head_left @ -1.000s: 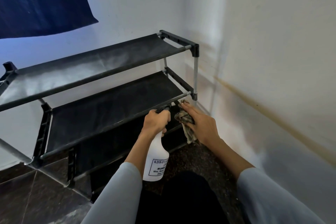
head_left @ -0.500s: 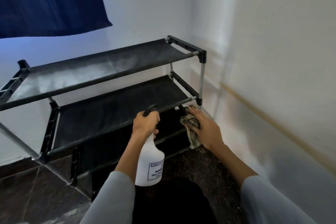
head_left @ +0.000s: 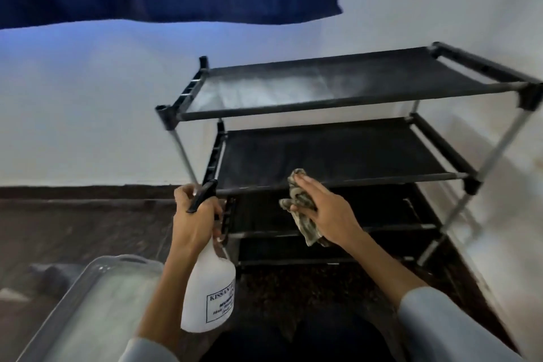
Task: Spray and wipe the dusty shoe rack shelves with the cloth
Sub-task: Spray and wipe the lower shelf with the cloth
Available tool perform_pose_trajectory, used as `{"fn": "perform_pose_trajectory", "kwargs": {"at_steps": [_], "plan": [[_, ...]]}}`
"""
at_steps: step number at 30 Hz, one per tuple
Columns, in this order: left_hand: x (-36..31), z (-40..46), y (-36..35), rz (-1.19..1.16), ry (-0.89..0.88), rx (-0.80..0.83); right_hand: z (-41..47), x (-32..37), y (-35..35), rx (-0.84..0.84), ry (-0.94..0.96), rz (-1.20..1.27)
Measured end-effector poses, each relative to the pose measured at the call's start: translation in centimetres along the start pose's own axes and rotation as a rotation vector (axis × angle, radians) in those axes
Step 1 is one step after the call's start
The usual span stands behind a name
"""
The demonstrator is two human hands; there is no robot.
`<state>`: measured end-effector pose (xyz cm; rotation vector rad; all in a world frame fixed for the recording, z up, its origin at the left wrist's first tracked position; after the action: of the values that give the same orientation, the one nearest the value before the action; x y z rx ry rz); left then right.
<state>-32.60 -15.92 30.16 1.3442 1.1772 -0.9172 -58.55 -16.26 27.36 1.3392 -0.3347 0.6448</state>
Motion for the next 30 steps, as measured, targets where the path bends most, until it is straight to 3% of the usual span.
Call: {"fn": "perform_pose_trajectory", "kwargs": {"at_steps": [3,6,11,14,20,25,30], "plan": [[1.2,1.4,2.2,-0.004,0.031,-0.011,3.8,5.1,-3.6,0.043,0.117,-0.226],[1.9,3.4,2.9,-0.036,0.038,0.055,6.3,10.4,-6.1,-0.082,0.244,-0.447],[2.6,6.2,2.3,0.017,0.02,0.201,9.6,14.9,-10.6,-0.068,0.244,-0.679],[2.2,7.1,1.5,0.101,-0.033,0.176,9.6,14.5,-10.1,-0.153,0.232,-0.707],[2.2,7.7,1.4,0.28,-0.003,-0.049,8.0,11.9,-9.7,-0.274,0.245,-0.772],[2.3,7.4,1.2,0.272,-0.005,-0.079,4.8,6.6,-5.0,-0.352,0.237,-0.778],[1.8,6.8,1.2,0.256,-0.016,-0.06,2.4,1.3,-0.8,-0.248,0.085,-0.728]]}}
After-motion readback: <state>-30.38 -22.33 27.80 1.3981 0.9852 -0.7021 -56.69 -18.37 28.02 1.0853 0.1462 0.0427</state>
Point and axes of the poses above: each hand's wrist, its own z-axis towards the middle knuckle, its own y-axis out of the back of the hand, x = y × z, the point moved 10 cm from there along z, towards the middle knuckle, and after that the axes turned 6 degrees about x, right-handed, at the moved point
